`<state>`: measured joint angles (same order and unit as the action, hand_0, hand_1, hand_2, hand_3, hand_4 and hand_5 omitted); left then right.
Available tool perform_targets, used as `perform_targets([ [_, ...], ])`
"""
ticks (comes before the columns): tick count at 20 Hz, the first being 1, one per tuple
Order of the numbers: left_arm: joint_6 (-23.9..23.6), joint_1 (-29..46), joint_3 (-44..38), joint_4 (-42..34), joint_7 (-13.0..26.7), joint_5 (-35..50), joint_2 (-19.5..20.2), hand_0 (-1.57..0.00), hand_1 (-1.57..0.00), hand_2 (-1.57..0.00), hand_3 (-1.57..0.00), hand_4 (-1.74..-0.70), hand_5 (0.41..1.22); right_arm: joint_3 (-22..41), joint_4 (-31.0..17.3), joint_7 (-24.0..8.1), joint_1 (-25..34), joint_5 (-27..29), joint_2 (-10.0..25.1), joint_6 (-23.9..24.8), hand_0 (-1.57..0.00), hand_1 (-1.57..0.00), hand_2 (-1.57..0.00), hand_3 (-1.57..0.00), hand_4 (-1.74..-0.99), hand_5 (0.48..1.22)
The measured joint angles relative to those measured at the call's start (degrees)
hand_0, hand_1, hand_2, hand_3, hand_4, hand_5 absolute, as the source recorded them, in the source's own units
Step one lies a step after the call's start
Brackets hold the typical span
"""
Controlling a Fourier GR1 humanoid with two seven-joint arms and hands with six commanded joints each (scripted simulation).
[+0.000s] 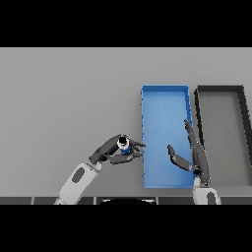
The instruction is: Pick up the blue pipe and place it into the blue bin.
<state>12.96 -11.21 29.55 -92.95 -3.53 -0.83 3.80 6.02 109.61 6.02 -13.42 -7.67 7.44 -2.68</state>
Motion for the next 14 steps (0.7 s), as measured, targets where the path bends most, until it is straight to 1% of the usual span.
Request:
perform_targets([
  [1, 0.39, 0.35, -0.23, -0.38, -0.09, 0.02, 0.07, -1.57, -1.57, -1.57, -1.57, -1.47, 1.221, -0.28, 1.76, -0.71, 0.12, 5.03, 1.27, -3.87, 0.0, -0.03, -0.11, 0.0, -1.209, 0.609],
  [2, 0.48, -0.11, -0.15, -0.18, 0.52, -0.53, -0.6, -1.57, -1.57, -1.57, -1.57, -1.47, 1.221, -0.21, 3.69, -3.22, 1.3, 8.32, 2.64, -6.33, 0.0, -0.03, -0.12, 0.0, -1.215, 0.607],
  [3, 0.86, 0.33, -0.62, -0.65, 0.31, -0.23, -0.44, -1.57, -1.57, -1.57, -1.57, -1.47, 1.221, -0.38, 5.37, -6.03, 3.32, 11.72, 4.65, -8.71, 0.0, -0.02, -0.12, 0.0, -1.224, 0.6],
  [4, 1.01, 1.0, -0.79, -0.98, -0.17, -0.44, -0.34, -1.57, -1.57, -1.57, -1.57, -1.47, 1.221, -0.13, 6.67, -8.21, 4.09, 14.68, 6.19, -10.98, 0.0, -0.02, -0.12, 0.0, -1.228, 0.588],
  [5, 1.46, 1.03, -0.95, -1.06, 0.54, -0.3, -0.51, -1.57, -1.57, -1.57, -1.57, -1.47, 1.221, 0.55, 7.66, -11.26, 6.75, 17.0, 7.43, -12.49, 0.0, -0.01, -0.11, 0.0, -1.237, 0.577],
  [6, 1.47, 0.81, -0.94, -1.18, 1.16, -0.68, -0.99, -1.57, -1.57, -1.57, -1.57, -1.47, 1.221, 1.14, 9.15, -13.45, 8.57, 19.52, 8.9, -14.13, 0.0, -0.01, -0.11, 0.0, -1.247, 0.568],
  [7, 1.71, 0.02, -1.81, -1.27, 1.61, -0.33, -1.05, -1.57, -1.57, -1.57, -1.57, -1.47, 1.221, 1.95, 9.83, -16.26, 11.42, 21.06, 9.68, -14.65, 0.0, -0.01, -0.1, 0.0, -1.255, 0.56],
  [8, 2.03, 0.29, -1.81, -0.87, 1.6, -0.76, -1.19, -1.57, -1.57, -1.57, -1.57, -1.47, 1.221, 2.53, 10.11, -18.75, 13.03, 21.51, 10.36, -14.77, 0.0, -0.01, -0.1, 0.0, -1.261, 0.56],
  [10, 2.67, -0.09, -2.21, -0.2, 1.57, -1.59, -1.42, -1.57, -1.57, -1.57, -1.57, -1.47, 1.221, 4.78, 10.2, -22.65, 17.45, 21.57, 11.64, -16.06, 0.0, 0.0, -0.08, 0.0, -1.281, 0.558],
  [11, 2.84, 0.59, -1.99, -0.79, 1.6, -1.94, -1.61, -1.57, -1.57, -1.57, -1.57, -1.47, 1.221, 6.14, 10.03, -22.95, 19.57, 20.97, 11.81, -16.84, 0.0, 0.0, -0.07, 0.0, -1.291, 0.558],
  [13, 3.3, 0.27, -2.99, -0.49, 1.68, -2.4, -1.43, -1.57, -1.57, -1.57, -1.57, -1.47, 1.221, 8.23, 10.15, -25.41, 23.17, 21.46, 11.79, -17.53, 0.0, 0.0, -0.04, 0.0, -1.298, 0.559],
  [14, 3.52, 0.31, -2.87, -0.31, 1.67, -2.7, -2.03, -1.57, -1.57, -1.57, -1.57, -1.47, 1.221, 8.98, 10.03, -25.34, 25.43, 21.44, 11.68, -17.86, 0.0, 0.0, -0.04, 0.0, -1.302, 0.559],
])
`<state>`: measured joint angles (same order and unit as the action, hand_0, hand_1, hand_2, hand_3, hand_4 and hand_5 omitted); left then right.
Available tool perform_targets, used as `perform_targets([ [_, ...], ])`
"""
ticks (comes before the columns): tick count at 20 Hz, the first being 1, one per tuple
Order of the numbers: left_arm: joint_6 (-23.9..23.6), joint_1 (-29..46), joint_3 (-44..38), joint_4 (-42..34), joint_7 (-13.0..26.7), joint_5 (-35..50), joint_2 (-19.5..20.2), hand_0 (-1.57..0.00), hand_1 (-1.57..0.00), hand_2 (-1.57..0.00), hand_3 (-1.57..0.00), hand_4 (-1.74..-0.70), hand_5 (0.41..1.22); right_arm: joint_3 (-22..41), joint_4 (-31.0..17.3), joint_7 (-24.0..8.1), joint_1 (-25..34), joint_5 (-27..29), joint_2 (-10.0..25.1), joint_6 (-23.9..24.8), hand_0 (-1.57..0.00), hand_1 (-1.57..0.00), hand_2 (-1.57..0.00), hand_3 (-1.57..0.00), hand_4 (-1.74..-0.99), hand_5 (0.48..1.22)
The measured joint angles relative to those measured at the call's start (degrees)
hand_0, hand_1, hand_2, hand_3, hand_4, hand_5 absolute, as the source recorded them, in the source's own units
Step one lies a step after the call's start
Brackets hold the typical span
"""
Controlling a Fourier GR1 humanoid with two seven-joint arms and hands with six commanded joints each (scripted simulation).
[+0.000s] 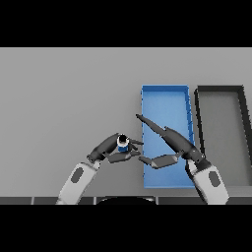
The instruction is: Pick up the blue pipe and place it into the blue bin.
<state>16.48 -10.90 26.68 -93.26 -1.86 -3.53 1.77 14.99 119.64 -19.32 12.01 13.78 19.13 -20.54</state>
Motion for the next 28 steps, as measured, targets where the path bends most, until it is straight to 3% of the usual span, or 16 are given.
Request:
perform_targets([
  [4, 1.59, -1.0, -1.59, 1.63, -1.66, -0.08, -0.76, -1.57, -1.57, -1.57, -1.57, -1.46, 1.221, 4.33, -1.35, -5.28, 5.75, 2.27, -2.6, -1.06, 0.0, 0.0, -0.05, 0.0, -1.268, 0.555],
  [11, 4.15, 0.52, -2.52, 0.92, -0.69, -0.22, -2.15, -1.57, -1.57, -1.57, -1.57, -1.47, 1.221, 7.42, -7.57, -9.04, 15.93, 0.72, -6.17, -2.86, -0.02, -0.03, -0.08, 0.0, -1.186, 0.521],
  [14, 4.38, 0.21, -3.78, 0.68, -0.31, -1.11, -2.02, -1.57, -1.57, -1.57, -1.57, -1.47, 1.221, 7.55, -11.07, -9.79, 19.14, 0.67, -7.4, -3.95, -0.07, -0.11, -0.17, -0.04, -1.204, 0.497],
  [16, 4.51, 0.22, -3.84, 1.55, 0.63, -1.98, -2.93, -1.57, -1.57, -1.57, -1.57, -1.52, 1.221, 8.12, -12.14, -10.88, 20.28, 1.02, -7.77, -5.22, -0.32, -0.36, -0.38, -0.24, -1.278, 0.485],
  [19, 5.13, 0.61, -3.63, 1.1, 1.3, -2.21, -3.05, -1.57, -1.57, -1.57, -1.57, -1.62, 1.221, 9.5, -13.37, -8.77, 20.04, 0.26, -9.51, -6.21, -0.88, -0.88, -0.91, -0.76, -1.467, 0.518],
  [21, 4.47, 0.58, -3.86, 0.84, 2.77, -3.1, -3.23, -1.57, -1.57, -1.57, -1.51, -1.66, 1.221, 9.62, -14.41, -7.59, 20.09, -0.21, -10.47, -5.61, -1.13, -1.13, -1.15, -0.95, -1.551, 0.596],
  [22, 5.09, 0.48, -4.09, 1.44, 1.92, -2.46, -3.52, -1.57, -1.57, -1.57, -1.52, -1.68, 1.221, 9.4, -14.66, -8.64, 20.66, 0.58, -10.78, -5.42, -1.22, -1.22, -1.23, -1.02, -1.581, 0.65],
  [23, 5.84, 1.12, -4.18, 1.01, 0.78, -1.1, -4.06, -1.57, -1.57, -1.57, -1.53, -1.69, 1.221, 9.44, -14.35, -9.31, 20.95, 1.92, -11.45, -4.97, -1.29, -1.29, -1.3, -1.1, -1.606, 0.765],
  [25, 6.48, 1.38, -4.76, 0.89, 0.65, -0.41, -4.57, -1.57, -1.57, -1.57, -1.49, -1.71, 1.221, 9.74, -14.72, -7.27, 20.4, 2.74, -11.24, -4.41, -1.39, -1.39, -1.4, -1.25, -1.648, 0.929],
  [27, 7.1, 2.04, -4.73, 0.75, 0.35, -0.12, -4.78, -1.57, -1.57, -1.57, -1.44, -1.72, 1.221, 11.06, -14.77, -6.5, 20.35, 2.07, -11.23, -3.82, -1.45, -1.45, -1.46, -1.36, -1.68, 1.034],
  [28, 7.12, 1.68, -5.19, 0.67, 1.05, -0.41, -4.73, -1.57, -1.57, -1.57, -1.44, -1.72, 1.221, 11.54, -15.19, -3.79, 20.15, 1.02, -11.07, -3.57, -1.48, -1.48, -1.48, -1.4, -1.692, 1.071],
])
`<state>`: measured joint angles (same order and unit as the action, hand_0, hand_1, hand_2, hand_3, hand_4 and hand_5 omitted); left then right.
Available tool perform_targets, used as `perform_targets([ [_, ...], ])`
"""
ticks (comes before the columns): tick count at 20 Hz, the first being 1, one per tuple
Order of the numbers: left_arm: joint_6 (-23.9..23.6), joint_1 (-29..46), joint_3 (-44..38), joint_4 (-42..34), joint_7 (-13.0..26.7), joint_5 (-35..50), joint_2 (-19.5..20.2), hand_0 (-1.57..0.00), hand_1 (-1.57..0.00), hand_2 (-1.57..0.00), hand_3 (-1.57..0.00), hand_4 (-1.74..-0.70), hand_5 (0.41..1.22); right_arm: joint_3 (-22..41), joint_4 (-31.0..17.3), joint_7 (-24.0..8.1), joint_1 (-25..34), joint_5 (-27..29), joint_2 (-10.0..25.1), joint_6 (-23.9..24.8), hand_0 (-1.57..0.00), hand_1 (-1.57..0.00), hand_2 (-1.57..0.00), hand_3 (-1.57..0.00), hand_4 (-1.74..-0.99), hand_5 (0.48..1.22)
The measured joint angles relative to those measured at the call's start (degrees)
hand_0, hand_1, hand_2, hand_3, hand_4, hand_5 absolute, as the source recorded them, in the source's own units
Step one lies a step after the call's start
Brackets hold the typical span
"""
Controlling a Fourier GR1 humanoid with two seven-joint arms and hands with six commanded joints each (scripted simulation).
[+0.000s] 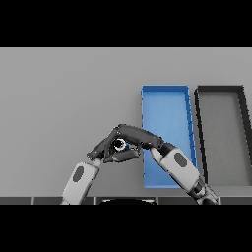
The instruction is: Pick up the blue pipe and place it into the blue bin.
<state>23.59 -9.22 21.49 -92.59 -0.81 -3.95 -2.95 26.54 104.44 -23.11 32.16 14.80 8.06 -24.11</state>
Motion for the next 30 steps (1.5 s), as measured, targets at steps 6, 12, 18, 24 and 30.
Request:
perform_targets([
  [6, -0.36, -0.34, -0.32, -0.41, -1.55, -1.48, -0.56, -1.57, -1.57, -1.57, -1.42, -1.73, 1.221, 0.86, 0.98, 0.73, -0.5, 0.14, 0.19, 2.78, -1.55, -1.55, -1.55, -1.53, -1.728, 1.182],
  [12, 2.83, -0.76, -0.51, -0.32, -4.11, -5.9, 1.55, -0.6, -0.55, -0.53, -0.48, -1.21, 1.221, 1.39, 2.03, 0.05, -1.0, -2.14, 0.04, 4.03, -1.56, -1.56, -1.56, -1.56, -1.738, 1.211],
  [18, 3.41, 0.95, -1.36, -0.95, 1.82, -7.63, 0.94, -0.16, -0.14, -0.14, -0.12, -0.98, 0.704, 1.22, 2.17, -0.38, -0.2, -3.16, -0.79, 5.19, -1.57, -1.57, -1.57, -1.57, -1.74, 1.218],
  [24, 2.61, 0.27, -1.9, -0.62, 5.39, -7.64, 0.16, -0.04, -0.04, -0.04, -0.03, -0.94, 0.495, 0.78, 2.17, 0.46, -0.69, -0.52, -0.94, 5.66, -1.57, -1.57, -1.57, -1.57, -1.741, 1.22],
  [30, 2.75, 0.75, -1.67, 0.22, 5.95, -8.25, 0.38, -0.01, -0.01, -0.01, -0.01, -0.91, 0.456, -4.97, 3.75, -6.88, 5.79, 12.65, -1.69, 11.05, -1.57, -1.57, -1.57, -1.57, -1.741, 1.221],
])
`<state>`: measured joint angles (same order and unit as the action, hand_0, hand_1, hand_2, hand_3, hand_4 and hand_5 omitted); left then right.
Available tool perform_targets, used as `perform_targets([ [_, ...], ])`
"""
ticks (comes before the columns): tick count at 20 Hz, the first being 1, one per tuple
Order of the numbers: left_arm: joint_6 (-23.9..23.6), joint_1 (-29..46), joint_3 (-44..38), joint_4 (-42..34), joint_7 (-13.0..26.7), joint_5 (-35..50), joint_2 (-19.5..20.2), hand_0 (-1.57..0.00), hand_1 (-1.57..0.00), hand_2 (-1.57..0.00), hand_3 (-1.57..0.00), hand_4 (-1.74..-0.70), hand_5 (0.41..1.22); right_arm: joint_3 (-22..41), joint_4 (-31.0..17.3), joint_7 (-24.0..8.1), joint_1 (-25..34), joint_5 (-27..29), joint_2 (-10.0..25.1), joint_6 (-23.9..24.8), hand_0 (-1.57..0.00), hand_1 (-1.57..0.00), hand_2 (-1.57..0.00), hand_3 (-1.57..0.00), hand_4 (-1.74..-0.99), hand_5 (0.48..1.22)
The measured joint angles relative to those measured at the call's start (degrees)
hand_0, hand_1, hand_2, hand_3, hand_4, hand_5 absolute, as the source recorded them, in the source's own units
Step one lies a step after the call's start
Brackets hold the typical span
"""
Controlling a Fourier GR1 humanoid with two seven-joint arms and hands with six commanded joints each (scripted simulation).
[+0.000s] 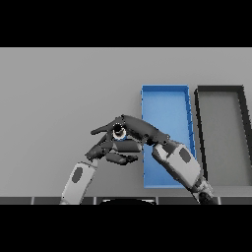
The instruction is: Pick up the blue pipe and place it into the blue bin.
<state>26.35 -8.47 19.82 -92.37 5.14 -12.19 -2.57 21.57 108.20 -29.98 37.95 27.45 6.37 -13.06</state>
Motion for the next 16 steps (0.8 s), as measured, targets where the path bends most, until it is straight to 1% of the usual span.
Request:
perform_targets([
  [1, 0.32, 0.01, 0.07, -0.13, -0.34, 0.17, 0.13, -0.01, -0.01, -0.01, -0.01, -0.91, 0.45, -1.38, 0.2, -1.17, 2.76, 2.71, -0.16, 1.53, -1.57, -1.57, -1.57, -1.57, -1.741, 1.221],
  [3, 0.61, -0.54, -0.39, -0.61, 0.13, 0.78, 0.34, 0.0, 0.0, 0.0, 0.0, -0.91, 0.441, -5.31, -1.6, -2.58, 9.22, 7.37, 1.63, 2.44, -1.57, -1.57, -1.57, -1.57, -1.741, 1.221],
  [4, 0.68, -0.1, -0.35, -0.61, -0.03, 0.86, 0.38, 0.0, 0.0, 0.0, 0.0, -0.91, 0.437, -6.96, -2.26, -2.75, 11.83, 9.49, 2.8, 2.27, -1.57, -1.57, -1.57, -1.57, -1.741, 1.221],
  [5, 0.66, -0.16, -0.23, -0.37, 0.37, 0.74, 0.16, 0.0, 0.0, 0.0, 0.0, -0.91, 0.435, -9.02, -3.93, -2.51, 14.53, 11.4, 3.62, 2.79, -1.57, -1.57, -1.57, -1.57, -1.741, 1.221],
  [7, 0.36, 0.15, 0.19, -1.46, 1.61, 0.44, -0.05, 0.0, 0.0, 0.0, 0.0, -0.9, 0.432, -12.29, -5.7, -0.13, 18.29, 9.85, 5.87, 5.99, -1.57, -1.57, -1.57, -1.57, -1.741, 1.221],
  [8, 0.47, -0.12, -0.26, -1.2, 1.96, 0.53, 0.34, 0.0, 0.0, 0.0, 0.0, -0.9, 0.43, -13.63, -6.84, 0.23, 19.98, 8.56, 7.37, 7.53, -1.57, -1.57, -1.57, -1.57, -1.741, 1.221],
  [9, 0.49, -0.71, -0.48, -1.2, 2.21, 0.75, 0.21, 0.0, 0.0, 0.0, 0.0, -0.89, 0.428, -14.92, -9.46, -0.4, 22.35, 7.06, 8.81, 8.79, -1.57, -1.57, -1.57, -1.57, -1.741, 1.221],
  [10, 0.57, -0.17, -0.28, -1.63, 1.68, 0.64, 0.49, 0.0, 0.0, 0.0, 0.0, -0.89, 0.425, -16.28, -11.05, -0.36, 22.76, 6.78, 10.47, 8.7, -1.57, -1.57, -1.57, -1.57, -1.741, 1.221],
  [11, 0.8, 0.27, -0.48, -1.68, 1.99, 1.03, 0.63, 0.0, 0.0, 0.0, 0.0, -0.89, 0.421, -17.55, -13.94, -0.74, 23.0, 6.18, 11.53, 8.98, -1.57, -1.57, -1.57, -1.57, -1.741, 1.221],
  [12, 0.7, 0.82, -0.03, -1.53, 2.17, 0.72, 0.31, 0.0, 0.0, 0.0, 0.0, -0.89, 0.415, -18.6, -15.72, -0.47, 23.11, 6.0, 12.44, 8.72, -1.57, -1.57, -1.57, -1.57, -1.741, 1.221],
  [14, 0.27, -0.35, -0.54, -1.51, 1.54, 0.45, 0.6, 0.0, 0.0, 0.0, 0.0, -0.88, 0.411, -20.25, -18.18, 0.92, 20.86, 4.37, 15.12, 7.48, -1.57, -1.57, -1.57, -1.57, -1.741, 1.221],
  [15, 0.49, -0.46, -0.81, -1.63, 1.43, 0.69, 0.95, 0.0, 0.0, 0.0, 0.0, -0.88, 0.412, -21.06, -20.05, 0.98, 19.7, 3.12, 16.48, 7.33, -1.57, -1.57, -1.57, -1.57, -1.741, 1.221],
  [16, 0.3, -0.41, -0.75, -1.29, 1.24, 0.04, 1.3, 0.0, 0.0, 0.0, 0.0, -0.87, 0.413, -21.91, -21.17, 1.35, 19.05, 3.1, 17.61, 6.51, -1.57, -1.57, -1.57, -1.57, -1.741, 1.221],
])
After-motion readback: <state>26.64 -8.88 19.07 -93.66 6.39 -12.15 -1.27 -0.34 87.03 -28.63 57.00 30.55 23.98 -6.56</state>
